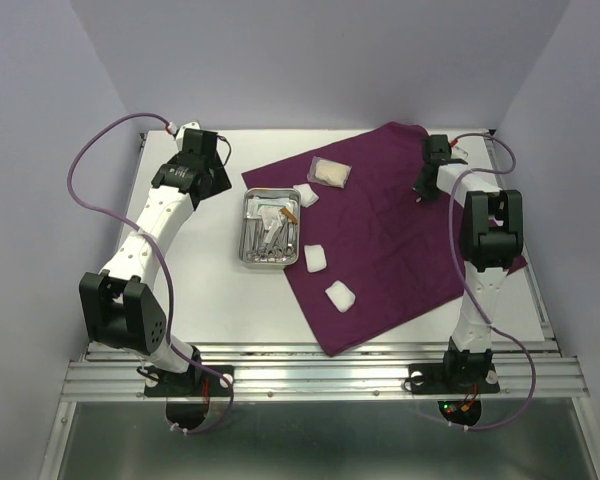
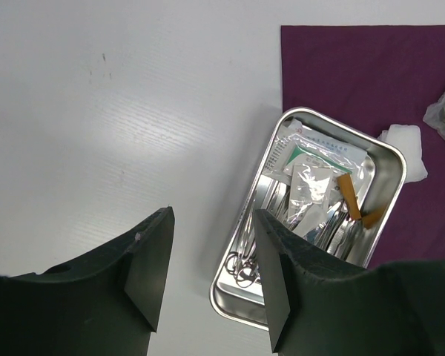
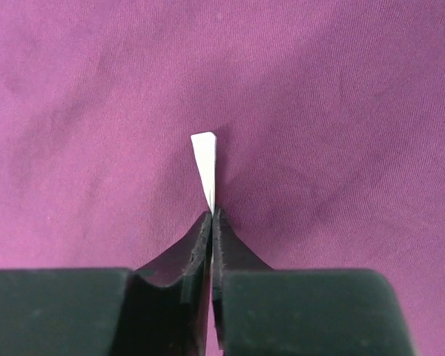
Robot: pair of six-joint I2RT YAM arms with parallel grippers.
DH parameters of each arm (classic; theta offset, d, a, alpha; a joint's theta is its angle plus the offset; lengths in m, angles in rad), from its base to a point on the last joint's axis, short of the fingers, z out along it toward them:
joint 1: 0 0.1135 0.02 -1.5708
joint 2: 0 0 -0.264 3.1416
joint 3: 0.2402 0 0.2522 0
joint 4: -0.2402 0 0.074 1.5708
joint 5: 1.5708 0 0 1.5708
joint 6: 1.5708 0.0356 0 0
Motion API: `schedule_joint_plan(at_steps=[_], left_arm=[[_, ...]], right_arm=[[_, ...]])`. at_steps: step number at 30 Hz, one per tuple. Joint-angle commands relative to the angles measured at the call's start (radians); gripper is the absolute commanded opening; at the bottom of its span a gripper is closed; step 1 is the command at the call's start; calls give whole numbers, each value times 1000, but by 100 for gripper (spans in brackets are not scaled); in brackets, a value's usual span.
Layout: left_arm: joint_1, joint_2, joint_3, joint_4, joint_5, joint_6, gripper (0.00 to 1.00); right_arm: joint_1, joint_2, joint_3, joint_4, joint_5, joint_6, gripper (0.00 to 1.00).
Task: Prepare the surgical pack
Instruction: Pick up the medical item from the surgical kit, then place the medical item in the surgical kit.
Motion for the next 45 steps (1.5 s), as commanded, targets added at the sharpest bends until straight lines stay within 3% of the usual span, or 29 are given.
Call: schedule_joint_plan(at_steps=[1,12,16,19,25,33,39,41,45], left_arm=[[5,-11,0,11,-10,11,58],[5,-11,0,7,-17,5,58],[5,-19,2,-1,-25,-1,58],[5,-25,-3,-4,-31,-4,58],[5,-33,-15,-5,-28,-11,58],[4,-65,-40,-8,-42,-17,58],[5,-88,-57,-7,-34,-21,58],[5,-94,-61,-5,-33,-20,58],[5,-111,-81,10,-10,-11,59]], right_arm=[[-8,-76,-7,5,25,6,3],[-8,-202,-117,43,-24,-3,1],[-8,-274,-197,117,-129,0,1],[64,-343,-254,152,-188,-6,1],[328,-377,-260,193,-271,-28,1],[570,-261,-112,209,-309,-38,1],[635,-135,48,180,-324,-44,1],[646,-100,95,155,-317,-54,9],[655,-6,227,89,-309,-80,39]])
